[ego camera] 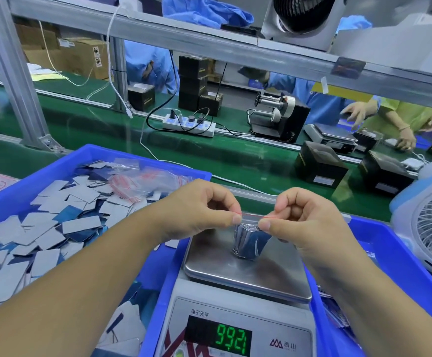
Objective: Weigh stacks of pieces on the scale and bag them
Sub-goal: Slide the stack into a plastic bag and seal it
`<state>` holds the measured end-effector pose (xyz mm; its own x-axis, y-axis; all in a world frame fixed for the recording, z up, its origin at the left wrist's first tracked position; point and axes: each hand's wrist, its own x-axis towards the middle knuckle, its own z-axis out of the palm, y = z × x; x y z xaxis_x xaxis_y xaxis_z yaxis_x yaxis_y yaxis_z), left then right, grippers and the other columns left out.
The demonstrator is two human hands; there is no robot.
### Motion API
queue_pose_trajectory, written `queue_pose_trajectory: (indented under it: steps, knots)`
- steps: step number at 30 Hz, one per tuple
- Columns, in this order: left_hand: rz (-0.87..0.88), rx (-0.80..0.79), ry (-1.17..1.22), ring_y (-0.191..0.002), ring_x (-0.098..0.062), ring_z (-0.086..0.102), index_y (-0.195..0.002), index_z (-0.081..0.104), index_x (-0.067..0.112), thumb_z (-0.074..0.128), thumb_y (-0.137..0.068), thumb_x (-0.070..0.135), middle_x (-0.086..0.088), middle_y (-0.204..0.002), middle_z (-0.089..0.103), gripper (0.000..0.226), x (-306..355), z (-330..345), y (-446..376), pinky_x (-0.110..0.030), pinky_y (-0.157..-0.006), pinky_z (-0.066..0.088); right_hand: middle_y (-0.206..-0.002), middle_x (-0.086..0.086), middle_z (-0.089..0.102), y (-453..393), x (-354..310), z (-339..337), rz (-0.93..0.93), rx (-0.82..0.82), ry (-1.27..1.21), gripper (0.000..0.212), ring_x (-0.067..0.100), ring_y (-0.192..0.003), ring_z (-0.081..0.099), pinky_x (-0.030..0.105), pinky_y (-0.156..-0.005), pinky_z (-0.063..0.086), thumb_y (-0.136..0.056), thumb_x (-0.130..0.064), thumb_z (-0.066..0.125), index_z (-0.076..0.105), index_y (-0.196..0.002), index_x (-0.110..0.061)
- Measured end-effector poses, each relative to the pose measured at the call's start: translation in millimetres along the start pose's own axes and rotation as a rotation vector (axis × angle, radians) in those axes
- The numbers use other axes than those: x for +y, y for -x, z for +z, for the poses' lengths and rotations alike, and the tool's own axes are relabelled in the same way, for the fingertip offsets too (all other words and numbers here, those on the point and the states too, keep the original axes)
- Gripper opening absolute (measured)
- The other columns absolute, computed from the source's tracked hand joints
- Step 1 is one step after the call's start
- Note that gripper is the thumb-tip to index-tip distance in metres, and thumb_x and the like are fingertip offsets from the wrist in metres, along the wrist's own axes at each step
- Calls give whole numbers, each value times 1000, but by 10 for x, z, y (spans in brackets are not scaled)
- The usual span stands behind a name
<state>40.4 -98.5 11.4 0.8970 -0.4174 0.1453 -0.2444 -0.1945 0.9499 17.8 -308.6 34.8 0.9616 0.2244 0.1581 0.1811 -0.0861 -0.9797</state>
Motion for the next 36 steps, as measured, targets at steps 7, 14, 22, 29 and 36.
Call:
queue_pose_trajectory:
  steps: [7,14,22,29,36]
  knots:
    - [10,17,27,-72,-14,52,-70,73,29,72,-76,23,-5,-77,63,8,-19,20,-6,-28,-69,41,-63,4,63,-17,15,-52,54,-37,-39,33,16,-54,50,26,-51,41,-65,4,83,65,-67,-23]
    - [16,11,21,-73,-12,54,-72,74,28,72,-77,25,3,-76,66,7,-38,-6,-8,-25,-73,42,-59,3,55,-23,46,-74,4,-17,-83,41,14,-53,49,22,-50,41,-74,12,75,63,-64,-27]
    - [-62,153,58,-63,-6,56,-99,67,23,60,-97,20,7,-81,73,8,-86,40,-65,-19,-62,46,-65,7,56,-68,156,-51,147,146,-60,27,17,-50,51,28,-50,48,-84,7,67,57,-73,-16]
    - [-33,359,-277,-48,-1,42,-83,66,27,59,-98,28,14,-54,52,16,-176,2,-95,-10,-47,34,-63,-24,58,-118,256,-169,20,218,684,14,1,-44,47,15,-46,31,-86,-22,66,59,-80,-32]
    - [-55,476,-285,-42,-7,27,-78,65,16,58,-97,32,12,-45,32,26,-168,-51,-103,-15,-39,23,-68,-34,58,-98,241,-121,-45,190,723,14,0,-52,49,17,-51,32,-84,-21,64,59,-76,-30]
